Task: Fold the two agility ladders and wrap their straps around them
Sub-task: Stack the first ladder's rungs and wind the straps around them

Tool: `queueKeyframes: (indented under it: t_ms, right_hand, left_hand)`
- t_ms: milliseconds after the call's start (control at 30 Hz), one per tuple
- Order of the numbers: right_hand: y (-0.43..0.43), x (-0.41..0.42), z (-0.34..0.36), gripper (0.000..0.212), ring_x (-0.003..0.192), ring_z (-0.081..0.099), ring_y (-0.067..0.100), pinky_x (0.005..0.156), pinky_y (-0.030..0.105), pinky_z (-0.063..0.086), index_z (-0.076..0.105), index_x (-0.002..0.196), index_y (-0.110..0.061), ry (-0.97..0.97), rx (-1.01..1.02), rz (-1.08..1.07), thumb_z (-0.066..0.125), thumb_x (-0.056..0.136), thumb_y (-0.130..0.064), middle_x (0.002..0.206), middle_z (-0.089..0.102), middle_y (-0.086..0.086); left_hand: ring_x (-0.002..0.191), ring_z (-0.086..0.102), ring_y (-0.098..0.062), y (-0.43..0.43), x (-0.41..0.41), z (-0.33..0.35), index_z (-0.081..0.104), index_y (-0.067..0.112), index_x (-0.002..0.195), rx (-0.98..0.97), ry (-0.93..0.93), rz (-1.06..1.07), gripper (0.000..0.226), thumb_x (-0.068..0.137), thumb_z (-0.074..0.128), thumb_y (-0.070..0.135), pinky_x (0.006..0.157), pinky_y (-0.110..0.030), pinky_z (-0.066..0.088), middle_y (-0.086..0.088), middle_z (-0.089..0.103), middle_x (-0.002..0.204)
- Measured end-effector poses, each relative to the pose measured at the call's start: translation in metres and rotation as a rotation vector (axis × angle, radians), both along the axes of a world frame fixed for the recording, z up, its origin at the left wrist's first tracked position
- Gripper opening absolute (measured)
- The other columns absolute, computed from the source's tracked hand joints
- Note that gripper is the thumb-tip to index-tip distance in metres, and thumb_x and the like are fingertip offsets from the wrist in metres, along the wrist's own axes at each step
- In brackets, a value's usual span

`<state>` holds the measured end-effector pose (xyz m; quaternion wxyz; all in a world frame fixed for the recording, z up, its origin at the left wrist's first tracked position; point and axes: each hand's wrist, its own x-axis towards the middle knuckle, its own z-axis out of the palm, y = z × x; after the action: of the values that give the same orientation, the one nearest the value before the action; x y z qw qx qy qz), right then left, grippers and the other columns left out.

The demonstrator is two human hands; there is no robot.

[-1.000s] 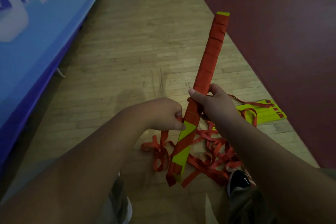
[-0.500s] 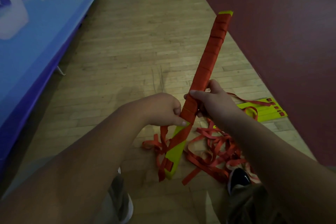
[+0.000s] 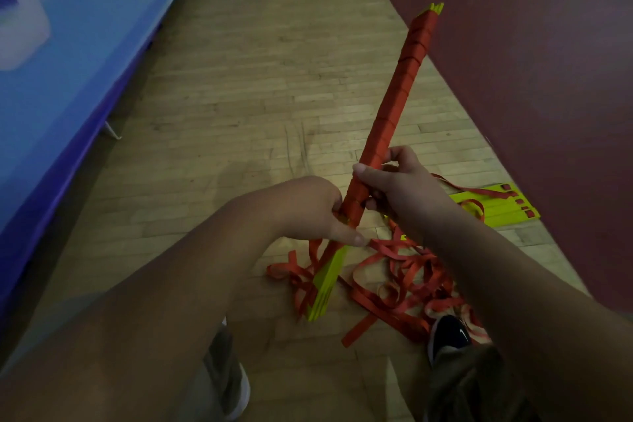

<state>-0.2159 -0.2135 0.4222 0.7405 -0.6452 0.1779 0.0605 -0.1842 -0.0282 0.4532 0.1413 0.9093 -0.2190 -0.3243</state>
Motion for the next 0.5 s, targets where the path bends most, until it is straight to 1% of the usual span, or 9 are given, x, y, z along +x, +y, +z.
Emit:
queueKeyframes:
  t_ms: [67, 133, 200, 267, 300, 367, 400, 433, 500]
  right_hand:
    - [0.001, 0.002, 0.001, 0.044, 0.058, 0.063, 0.013, 0.06, 0.031, 0.061, 0.052, 0.126, -0.012, 0.022, 0.082, -0.023, 0.084, 0.097, -0.014, 0.094, 0.068, 0.013]
    - [-0.001, 0.005, 0.002, 0.036, 0.06, 0.062, 0.015, 0.063, 0.034, 0.063, 0.055, 0.124, -0.01, 0.038, 0.182, -0.055, 0.08, 0.097, -0.009, 0.101, 0.069, 0.018]
    - [-0.005, 0.006, 0.003, 0.026, 0.061, 0.061, 0.015, 0.06, 0.033, 0.062, 0.062, 0.123, -0.005, 0.033, 0.226, -0.038, 0.073, 0.099, -0.005, 0.098, 0.069, 0.017]
    - [-0.01, 0.006, 0.004, 0.016, 0.061, 0.057, 0.015, 0.055, 0.031, 0.056, 0.068, 0.114, -0.005, 0.01, 0.19, 0.028, 0.071, 0.099, -0.007, 0.094, 0.066, 0.013]
    - [-0.013, 0.005, 0.005, 0.013, 0.061, 0.056, 0.015, 0.053, 0.031, 0.051, 0.069, 0.111, -0.006, 0.001, 0.157, 0.058, 0.071, 0.098, -0.01, 0.092, 0.065, 0.011]
    - [-0.016, 0.005, 0.005, 0.019, 0.062, 0.053, 0.013, 0.052, 0.03, 0.043, 0.072, 0.114, -0.006, -0.007, 0.11, 0.095, 0.073, 0.097, -0.015, 0.089, 0.064, 0.006]
    - [-0.017, 0.005, 0.006, 0.025, 0.062, 0.053, 0.013, 0.052, 0.03, 0.042, 0.073, 0.117, -0.004, -0.014, 0.101, 0.105, 0.074, 0.096, -0.017, 0.087, 0.064, 0.004]
    - [-0.018, 0.005, 0.006, 0.03, 0.064, 0.053, 0.013, 0.053, 0.031, 0.043, 0.074, 0.121, -0.002, -0.023, 0.094, 0.112, 0.076, 0.095, -0.018, 0.086, 0.064, 0.003]
    - [-0.019, 0.006, 0.005, 0.039, 0.066, 0.055, 0.015, 0.058, 0.033, 0.048, 0.073, 0.127, 0.003, -0.035, 0.077, 0.116, 0.078, 0.095, -0.018, 0.085, 0.066, 0.002]
  left_hand:
    - [0.094, 0.075, -0.017, -0.002, 0.001, -0.003, 0.077, 0.022, 0.104, -0.014, -0.031, 0.001, 0.044, 0.086, 0.084, 0.062, 0.091, -0.044, 0.064, -0.001, 0.079, 0.104]
    - [0.095, 0.074, -0.015, 0.0, 0.004, -0.003, 0.077, 0.023, 0.105, -0.058, -0.013, 0.009, 0.036, 0.089, 0.084, 0.054, 0.091, -0.041, 0.062, 0.003, 0.078, 0.102]
    - [0.094, 0.073, -0.012, 0.003, 0.007, -0.002, 0.077, 0.026, 0.104, -0.111, 0.017, 0.009, 0.029, 0.09, 0.085, 0.05, 0.09, -0.039, 0.06, 0.007, 0.077, 0.099]
    - [0.095, 0.073, -0.011, 0.006, 0.009, 0.0, 0.077, 0.028, 0.103, -0.145, 0.044, 0.003, 0.024, 0.091, 0.086, 0.047, 0.09, -0.039, 0.059, 0.009, 0.078, 0.099]
    - [0.098, 0.074, -0.013, 0.007, 0.01, 0.001, 0.077, 0.028, 0.104, -0.158, 0.061, -0.003, 0.024, 0.092, 0.085, 0.046, 0.094, -0.042, 0.06, 0.007, 0.079, 0.101]
    - [0.103, 0.075, -0.016, 0.008, 0.011, 0.003, 0.078, 0.027, 0.108, -0.19, 0.096, -0.009, 0.024, 0.092, 0.085, 0.045, 0.101, -0.046, 0.06, 0.006, 0.08, 0.106]
    - [0.103, 0.076, -0.015, 0.009, 0.011, 0.005, 0.078, 0.028, 0.108, -0.209, 0.117, -0.01, 0.023, 0.093, 0.085, 0.044, 0.1, -0.044, 0.06, 0.007, 0.081, 0.105]
    - [0.1, 0.076, -0.012, 0.01, 0.011, 0.005, 0.078, 0.029, 0.108, -0.224, 0.137, -0.008, 0.022, 0.093, 0.085, 0.043, 0.096, -0.04, 0.062, 0.008, 0.081, 0.104]
    - [0.091, 0.076, -0.006, 0.01, 0.011, 0.005, 0.078, 0.031, 0.105, -0.235, 0.164, 0.001, 0.018, 0.093, 0.085, 0.042, 0.082, -0.03, 0.062, 0.01, 0.08, 0.101]
